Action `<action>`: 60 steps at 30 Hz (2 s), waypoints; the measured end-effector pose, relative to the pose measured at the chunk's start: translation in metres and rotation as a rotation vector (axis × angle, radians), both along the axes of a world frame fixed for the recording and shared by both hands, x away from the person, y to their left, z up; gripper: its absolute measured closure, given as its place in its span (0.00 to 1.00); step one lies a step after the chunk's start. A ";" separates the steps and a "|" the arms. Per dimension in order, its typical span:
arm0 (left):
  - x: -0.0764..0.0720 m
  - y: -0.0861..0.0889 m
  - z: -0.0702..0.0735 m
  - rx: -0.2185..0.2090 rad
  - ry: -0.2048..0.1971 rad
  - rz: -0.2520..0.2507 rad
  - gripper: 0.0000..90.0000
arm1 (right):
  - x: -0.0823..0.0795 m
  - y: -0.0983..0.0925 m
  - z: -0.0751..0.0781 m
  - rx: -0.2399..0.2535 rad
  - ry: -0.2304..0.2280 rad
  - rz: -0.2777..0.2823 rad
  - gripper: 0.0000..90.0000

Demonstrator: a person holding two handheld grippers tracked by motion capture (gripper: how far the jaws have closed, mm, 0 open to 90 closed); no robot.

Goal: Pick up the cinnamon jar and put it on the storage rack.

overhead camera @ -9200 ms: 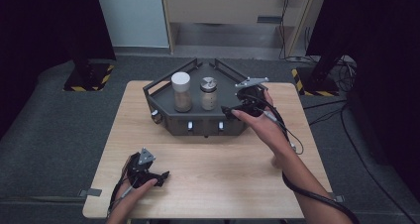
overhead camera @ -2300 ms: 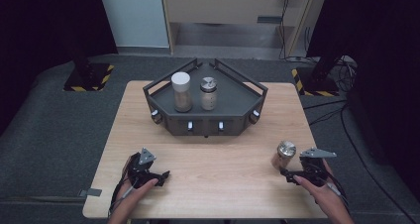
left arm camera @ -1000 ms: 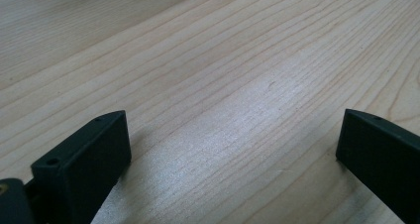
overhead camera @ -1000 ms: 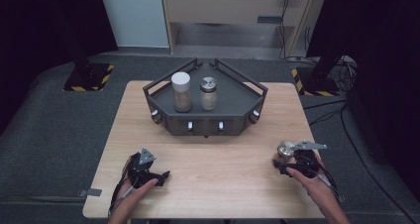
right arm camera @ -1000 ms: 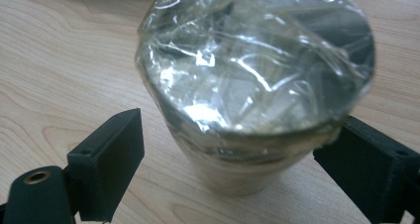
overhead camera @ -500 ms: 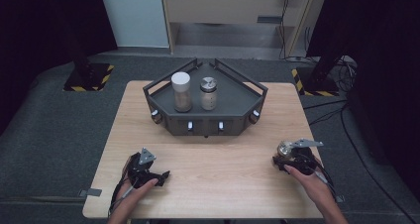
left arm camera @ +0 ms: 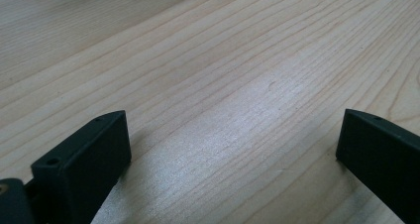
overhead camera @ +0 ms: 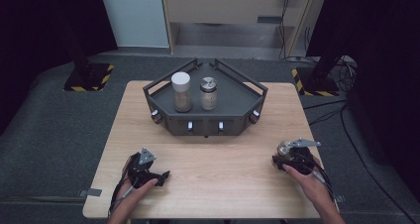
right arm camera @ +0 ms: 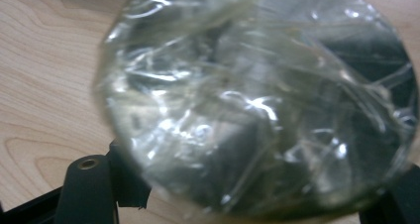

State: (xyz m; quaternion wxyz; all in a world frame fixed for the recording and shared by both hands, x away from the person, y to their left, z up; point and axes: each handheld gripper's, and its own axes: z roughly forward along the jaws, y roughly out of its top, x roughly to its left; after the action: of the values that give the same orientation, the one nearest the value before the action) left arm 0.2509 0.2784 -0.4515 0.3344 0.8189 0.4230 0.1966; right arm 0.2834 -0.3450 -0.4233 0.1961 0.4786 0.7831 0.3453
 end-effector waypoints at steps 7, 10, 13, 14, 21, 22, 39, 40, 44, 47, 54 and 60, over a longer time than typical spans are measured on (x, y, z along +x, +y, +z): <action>0.000 0.000 0.000 0.000 0.000 0.000 0.00 | -0.001 -0.001 0.006 0.008 -0.013 0.013 0.34; 0.000 0.000 0.000 0.000 0.000 0.000 0.00 | -0.003 0.001 0.016 0.005 -0.024 0.028 0.34; 0.000 0.000 0.000 0.000 0.000 0.000 0.00 | -0.005 0.006 0.030 -0.021 -0.021 0.048 0.34; 0.000 0.000 0.000 0.000 0.000 0.000 0.00 | -0.006 0.008 0.036 -0.031 -0.024 0.056 0.34; 0.000 0.000 0.000 0.000 0.000 0.000 0.00 | -0.009 0.007 0.060 -0.018 -0.052 0.094 0.34; 0.000 0.000 0.000 0.000 0.000 0.000 0.00 | -0.010 0.006 0.063 -0.015 -0.055 0.095 0.34; 0.000 0.000 0.000 0.000 -0.001 0.001 0.00 | -0.012 0.003 0.095 -0.009 -0.076 0.107 0.34; 0.000 0.000 0.000 0.000 -0.001 0.001 0.00 | -0.011 0.003 0.096 -0.006 -0.075 0.107 0.34; 0.000 0.000 0.000 0.000 0.000 0.001 0.00 | -0.007 0.004 0.100 -0.004 -0.071 0.101 0.34; 0.000 0.000 0.000 0.000 0.000 0.001 0.00 | -0.004 0.004 0.103 0.001 -0.073 0.095 0.34; 0.000 0.000 0.000 0.000 0.000 0.000 0.00 | -0.001 0.005 0.112 -0.003 -0.078 0.079 0.34; 0.000 0.000 0.000 0.000 0.001 0.000 0.00 | 0.004 0.006 0.120 -0.008 -0.084 0.080 0.34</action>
State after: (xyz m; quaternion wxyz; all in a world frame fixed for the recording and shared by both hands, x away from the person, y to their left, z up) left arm 0.2510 0.2784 -0.4514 0.3344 0.8190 0.4231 0.1963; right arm 0.2875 -0.3387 -0.3035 0.2165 0.4311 0.7941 0.3697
